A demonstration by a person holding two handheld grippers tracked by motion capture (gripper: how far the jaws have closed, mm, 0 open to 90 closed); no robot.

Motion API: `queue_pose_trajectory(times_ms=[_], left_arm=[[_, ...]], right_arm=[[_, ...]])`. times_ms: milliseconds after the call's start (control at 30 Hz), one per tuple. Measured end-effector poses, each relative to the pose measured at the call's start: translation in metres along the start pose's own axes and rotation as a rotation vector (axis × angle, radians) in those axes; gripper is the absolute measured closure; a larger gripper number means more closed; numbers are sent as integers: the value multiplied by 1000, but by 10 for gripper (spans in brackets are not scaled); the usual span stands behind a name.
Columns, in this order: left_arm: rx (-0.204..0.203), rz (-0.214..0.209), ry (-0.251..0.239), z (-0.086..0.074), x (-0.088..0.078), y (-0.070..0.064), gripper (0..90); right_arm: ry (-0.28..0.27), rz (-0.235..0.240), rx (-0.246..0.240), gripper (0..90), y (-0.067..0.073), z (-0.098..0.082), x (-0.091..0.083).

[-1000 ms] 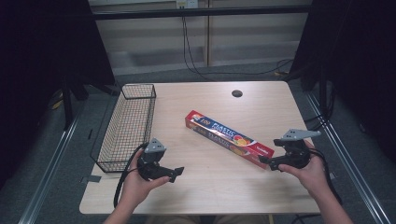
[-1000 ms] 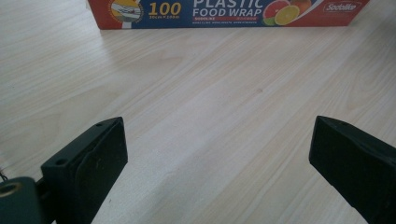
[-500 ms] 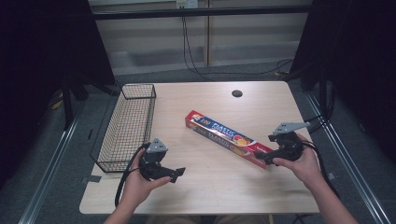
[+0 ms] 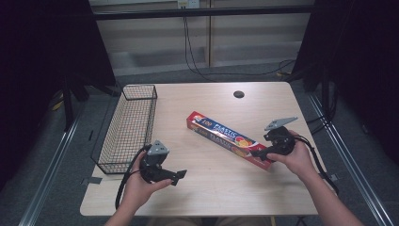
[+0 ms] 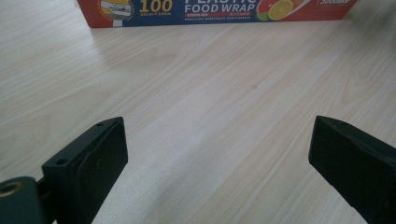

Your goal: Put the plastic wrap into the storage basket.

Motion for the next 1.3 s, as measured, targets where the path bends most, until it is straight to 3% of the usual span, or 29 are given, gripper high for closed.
queue_pose_trajectory(times_ms=[233, 367, 800, 1067, 1133, 1300], left_arm=[[-13, -15, 0, 0, 1, -2, 46], [0, -20, 4, 0, 2, -3, 46], [1, -22, 7, 0, 4, -4, 48], [-3, -14, 6, 1, 3, -4, 50], [3, -15, 3, 1, 3, -4, 50], [3, -16, 10, 0, 3, -3, 50]], right_arm=[[41, 15, -15, 106, 3, 7, 11], [72, 22, -28, 106, 3, 9, 18], [204, -4, 16, 117, -3, 13, 35], [245, 27, 16, 140, -5, 13, 45], [262, 26, 37, 153, -4, 13, 47], [279, 33, 22, 205, -2, 13, 53]])
Point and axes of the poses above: each handheld gripper's, and its own axes: x roughly forward along the jaws, z roughly out of its top, y roughly to its left, the point moved 1 cm from there along x, roughly forward along the jaws, and after that the axes turned 13 degrees about -y, right-handed, at the moved point
